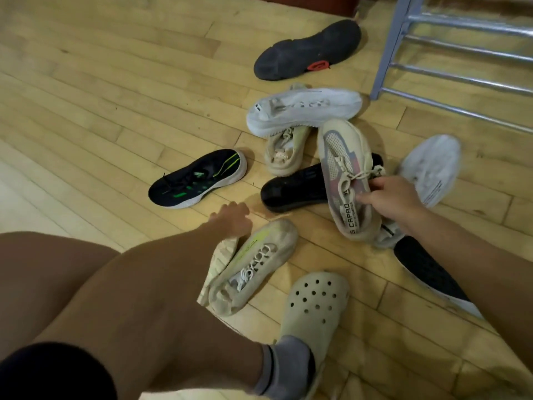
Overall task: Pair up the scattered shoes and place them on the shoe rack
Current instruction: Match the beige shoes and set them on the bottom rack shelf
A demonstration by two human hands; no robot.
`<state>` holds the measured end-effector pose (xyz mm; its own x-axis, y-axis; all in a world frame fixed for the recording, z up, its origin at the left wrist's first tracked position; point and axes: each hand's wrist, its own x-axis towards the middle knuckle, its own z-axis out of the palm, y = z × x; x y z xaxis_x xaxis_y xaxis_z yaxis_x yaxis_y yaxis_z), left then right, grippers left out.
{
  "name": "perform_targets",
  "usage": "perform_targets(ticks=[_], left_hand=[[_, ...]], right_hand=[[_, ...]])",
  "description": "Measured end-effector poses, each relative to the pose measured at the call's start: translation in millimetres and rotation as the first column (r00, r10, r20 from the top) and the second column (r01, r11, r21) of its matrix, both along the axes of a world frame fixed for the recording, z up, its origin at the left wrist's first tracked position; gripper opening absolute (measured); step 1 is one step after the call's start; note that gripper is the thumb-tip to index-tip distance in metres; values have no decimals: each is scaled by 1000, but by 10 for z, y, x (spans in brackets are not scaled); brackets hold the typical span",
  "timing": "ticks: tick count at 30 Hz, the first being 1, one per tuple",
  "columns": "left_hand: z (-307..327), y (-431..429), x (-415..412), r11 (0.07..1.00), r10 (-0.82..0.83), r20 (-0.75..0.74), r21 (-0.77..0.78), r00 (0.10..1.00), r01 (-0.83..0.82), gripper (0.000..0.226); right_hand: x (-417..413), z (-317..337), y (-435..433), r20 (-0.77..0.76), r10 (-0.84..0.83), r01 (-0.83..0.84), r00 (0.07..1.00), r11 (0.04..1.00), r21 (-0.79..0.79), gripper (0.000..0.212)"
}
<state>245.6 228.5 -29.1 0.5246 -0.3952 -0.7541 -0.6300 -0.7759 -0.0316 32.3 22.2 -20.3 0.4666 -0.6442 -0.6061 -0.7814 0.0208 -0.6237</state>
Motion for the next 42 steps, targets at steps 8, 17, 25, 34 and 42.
perform_targets(ticks=[8, 17, 25, 34, 42], left_hand=[[-15, 219, 123, 783, -583, -10, 260, 812, 565, 59], [632, -67, 156, 657, -709, -84, 279, 700, 700, 46], [1677, -748, -198, 541, -840, 16, 100, 542, 835, 37], [2145, -1169, -821, 352, -853, 273, -330, 445, 876, 20], [1264, -983, -1087, 520, -723, 217, -454, 656, 724, 8]], right_hand=[[-29, 37, 102, -41, 29, -30, 999, 999, -29, 29], [-293, 216, 153, 8, -21, 21, 1000, 999, 48, 13], [-531, 805, -10, 120, -269, 239, 956, 947, 216, 23], [-893, 1357, -224, 228, -488, 477, 842, 872, 105, 5], [-1181, 1163, -315, 155, -564, 569, 811, 822, 14, 6]])
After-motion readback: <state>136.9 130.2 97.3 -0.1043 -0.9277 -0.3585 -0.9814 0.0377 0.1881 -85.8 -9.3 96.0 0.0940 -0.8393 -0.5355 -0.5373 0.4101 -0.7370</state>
